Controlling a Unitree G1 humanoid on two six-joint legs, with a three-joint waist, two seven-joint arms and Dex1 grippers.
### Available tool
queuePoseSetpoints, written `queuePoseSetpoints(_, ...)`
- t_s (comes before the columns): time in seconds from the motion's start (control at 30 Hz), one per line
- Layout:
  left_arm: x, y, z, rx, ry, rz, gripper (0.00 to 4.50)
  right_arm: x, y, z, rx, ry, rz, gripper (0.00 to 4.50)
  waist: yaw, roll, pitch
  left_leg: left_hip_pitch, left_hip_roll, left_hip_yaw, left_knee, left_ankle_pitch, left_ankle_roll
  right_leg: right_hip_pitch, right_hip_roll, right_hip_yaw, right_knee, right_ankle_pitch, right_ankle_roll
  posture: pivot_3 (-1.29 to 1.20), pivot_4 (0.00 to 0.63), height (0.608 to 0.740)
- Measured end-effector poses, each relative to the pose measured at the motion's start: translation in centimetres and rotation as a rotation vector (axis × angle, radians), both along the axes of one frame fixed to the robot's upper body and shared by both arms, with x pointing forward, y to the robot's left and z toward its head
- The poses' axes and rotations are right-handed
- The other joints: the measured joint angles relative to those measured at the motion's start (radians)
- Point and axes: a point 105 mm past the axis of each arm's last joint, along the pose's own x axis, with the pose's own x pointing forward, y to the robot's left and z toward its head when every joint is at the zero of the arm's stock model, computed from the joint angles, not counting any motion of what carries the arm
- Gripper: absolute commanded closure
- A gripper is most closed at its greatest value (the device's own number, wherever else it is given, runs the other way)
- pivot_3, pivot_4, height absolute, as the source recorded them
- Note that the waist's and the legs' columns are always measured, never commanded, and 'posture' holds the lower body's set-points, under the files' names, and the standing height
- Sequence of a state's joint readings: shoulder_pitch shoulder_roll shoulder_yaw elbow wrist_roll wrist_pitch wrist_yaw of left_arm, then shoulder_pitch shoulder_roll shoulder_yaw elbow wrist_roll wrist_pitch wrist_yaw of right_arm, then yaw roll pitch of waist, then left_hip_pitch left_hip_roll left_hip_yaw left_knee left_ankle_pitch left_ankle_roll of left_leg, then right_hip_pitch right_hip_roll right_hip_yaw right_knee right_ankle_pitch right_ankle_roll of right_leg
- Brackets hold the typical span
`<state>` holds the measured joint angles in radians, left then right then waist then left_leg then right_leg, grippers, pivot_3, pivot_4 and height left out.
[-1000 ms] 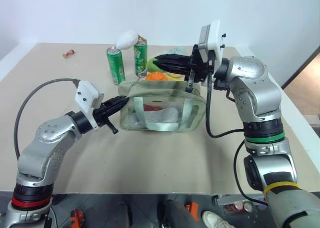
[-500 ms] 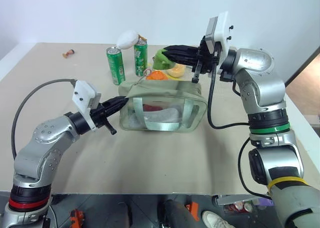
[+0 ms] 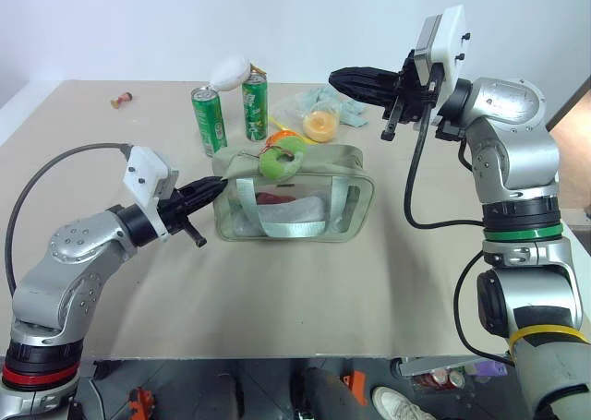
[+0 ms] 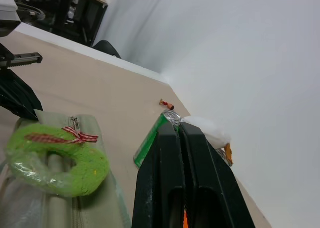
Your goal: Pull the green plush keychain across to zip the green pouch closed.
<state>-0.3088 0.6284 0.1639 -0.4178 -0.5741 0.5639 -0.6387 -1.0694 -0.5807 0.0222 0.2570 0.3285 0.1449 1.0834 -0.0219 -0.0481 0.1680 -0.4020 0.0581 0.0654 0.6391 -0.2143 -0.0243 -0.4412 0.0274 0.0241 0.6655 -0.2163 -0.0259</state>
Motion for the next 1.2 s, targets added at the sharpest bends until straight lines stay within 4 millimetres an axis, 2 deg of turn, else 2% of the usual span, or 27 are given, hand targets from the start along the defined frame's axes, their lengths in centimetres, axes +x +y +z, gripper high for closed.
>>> queuePoseSetpoints(0.07, 0.1, -0.1, 0.0, 0.004, -0.003, 0.000, 4.50, 0.0, 0.1, -0.2, 0.004, 0.026, -0.001, 4.46, 0.000, 0.000, 0.000, 0.000, 0.000, 0.000, 0.000, 0.000, 0.000, 0.000, 0.000, 0.000, 0.000, 0.000, 0.000, 0.00, 0.150, 0.740)
queuePoseSetpoints(0.17, 0.1, -0.2, 0.0, 0.007, -0.007, -0.004, 4.50, -0.3, 0.6, -0.9, 0.021, 0.086, 0.008, 3.71, 0.000, 0.000, 0.000, 0.000, 0.001, 0.000, -0.001, 0.000, 0.000, 0.000, 0.000, 0.000, 0.000, 0.000, 0.000, 0.00, 0.150, 0.740)
queuePoseSetpoints(0.27, 0.3, -0.2, 0.1, 0.007, -0.012, -0.002, 4.50, -1.0, 1.9, -2.1, 0.029, 0.130, 0.033, 2.74, 0.000, 0.000, 0.000, 0.000, 0.001, 0.000, -0.001, 0.000, 0.000, 0.000, 0.000, 0.000, 0.000, 0.000, 0.000, 0.00, 0.150, 0.740)
queuePoseSetpoints(0.33, 0.3, -0.4, 0.0, 0.004, -0.013, -0.004, 4.50, -1.8, 2.7, -3.0, 0.004, 0.150, 0.062, 1.89, 0.001, 0.000, 0.000, 0.000, 0.000, 0.000, -0.001, 0.000, 0.000, 0.000, 0.000, 0.000, 0.000, 0.000, 0.000, 0.00, 0.150, 0.740)
queuePoseSetpoints(0.43, 0.4, -0.5, 0.0, 0.003, -0.015, -0.007, 4.50, -3.2, 3.8, -3.7, -0.027, 0.143, 0.106, 1.03, 0.001, 0.000, 0.000, -0.001, 0.000, 0.000, 0.000, 0.000, 0.000, 0.000, -0.001, 0.000, 0.000, 0.000, 0.000, 0.00, 0.150, 0.740)
queuePoseSetpoints(0.5, 0.4, -0.5, 0.0, 0.003, -0.014, -0.008, 4.50, -3.8, 4.2, -3.7, -0.038, 0.125, 0.125, 0.27, 0.001, 0.000, 0.000, 0.000, 0.000, -0.001, 0.000, 0.000, 0.000, 0.000, -0.001, 0.000, 0.000, 0.000, 0.000, 0.00, 0.150, 0.740)
queuePoseSetpoints(0.67, 0.6, -0.7, 0.0, 0.007, -0.013, -0.014, 4.50, -5.5, 5.3, -3.6, -0.069, 0.086, 0.171, 0.27, 0.001, 0.000, 0.000, 0.000, 0.000, 0.000, 0.000, 0.000, 0.000, 0.000, 0.000, -0.001, 0.000, 0.000, 0.000, 0.00, 0.150, 0.740)
queuePoseSetpoints(0.77, 0.6, -0.8, 0.0, 0.007, -0.013, -0.015, 4.50, -5.8, 5.7, -5.0, -0.077, 0.106, 0.181, 0.27, 0.001, 0.000, 0.000, 0.000, 0.000, 0.000, 0.000, 0.000, 0.000, 0.000, -0.001, -0.001, 0.000, 0.000, 0.000, 0.00, 0.150, 0.740)
queuePoseSetpoints(0.9, 0.7, -0.8, 0.0, 0.001, -0.012, -0.015, 4.50, -5.4, 6.7, -7.1, -0.094, 0.129, 0.164, 0.27, 0.001, 0.000, 0.000, 0.000, 0.000, 0.000, 0.000, 0.000, 0.000, 0.000, -0.001, -0.001, 0.000, 0.000, 0.000, 0.00, 0.150, 0.740)
queuePoseSetpoints(1.1, 0.7, -1.0, 0.0, -0.002, -0.011, -0.019, 4.50, -3.9, 6.5, -7.9, -0.098, 0.116, 0.116, 0.27, 0.001, 0.000, 0.000, 0.000, -0.001, 0.000, 0.000, 0.000, 0.000, 0.000, -0.001, -0.001, 0.000, 0.000, 0.000, 0.00, 0.150, 0.740)
queuePoseSetpoints(1.2, 0.7, -1.0, 0.0, -0.002, -0.012, -0.018, 4.50, -3.3, 6.2, -8.2, -0.105, 0.113, 0.096, 1.11, 0.001, 0.000, 0.000, 0.000, -0.001, 0.000, 0.000, 0.000, 0.000, 0.000, -0.001, -0.001, 0.000, 0.000, 0.000, 0.00, 0.150, 0.740)
